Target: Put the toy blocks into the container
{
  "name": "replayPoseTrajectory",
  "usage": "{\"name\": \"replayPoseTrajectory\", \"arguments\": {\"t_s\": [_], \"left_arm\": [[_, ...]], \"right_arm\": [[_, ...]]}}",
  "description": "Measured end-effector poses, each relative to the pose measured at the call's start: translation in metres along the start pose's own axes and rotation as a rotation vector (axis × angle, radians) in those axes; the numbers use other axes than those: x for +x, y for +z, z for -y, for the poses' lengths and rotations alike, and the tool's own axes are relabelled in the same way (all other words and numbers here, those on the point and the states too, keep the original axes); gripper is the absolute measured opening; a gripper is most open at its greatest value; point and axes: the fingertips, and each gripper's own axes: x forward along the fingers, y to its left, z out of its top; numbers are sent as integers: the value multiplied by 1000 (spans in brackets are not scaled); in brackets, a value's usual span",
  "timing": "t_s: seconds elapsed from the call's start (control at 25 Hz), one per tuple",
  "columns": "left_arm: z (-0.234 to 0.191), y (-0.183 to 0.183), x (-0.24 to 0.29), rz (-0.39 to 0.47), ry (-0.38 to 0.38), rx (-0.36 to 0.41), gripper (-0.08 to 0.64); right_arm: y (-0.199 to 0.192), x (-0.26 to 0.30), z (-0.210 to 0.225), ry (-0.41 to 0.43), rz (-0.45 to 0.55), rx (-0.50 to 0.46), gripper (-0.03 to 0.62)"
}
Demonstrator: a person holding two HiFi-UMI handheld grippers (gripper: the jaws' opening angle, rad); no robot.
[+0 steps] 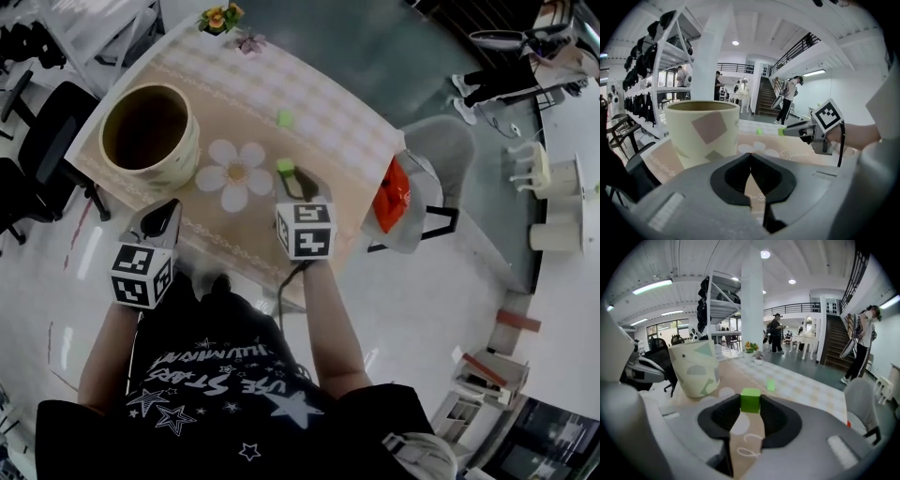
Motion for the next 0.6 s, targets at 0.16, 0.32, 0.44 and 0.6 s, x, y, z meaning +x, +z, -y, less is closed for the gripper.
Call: {"name": "replayPoseTrajectory", "arguments": {"t_s": [0.16,0.32,0.44,0.6], "left_arm": [[-22,-1,-19,20,47,-35,9],[-47,-5,-37,31,85,-68,9],[-68,-7,-49,42,112,-93,9],[-95,-5,-64,65,145,-106,9]], "right_arm": [[60,-6,-37,66,111,-63,137],[110,-12,-81,140,202,-124,137],[137,-11,-115,199,240,-160,137],[153,-2,-159,274,242,-224,137]]}}
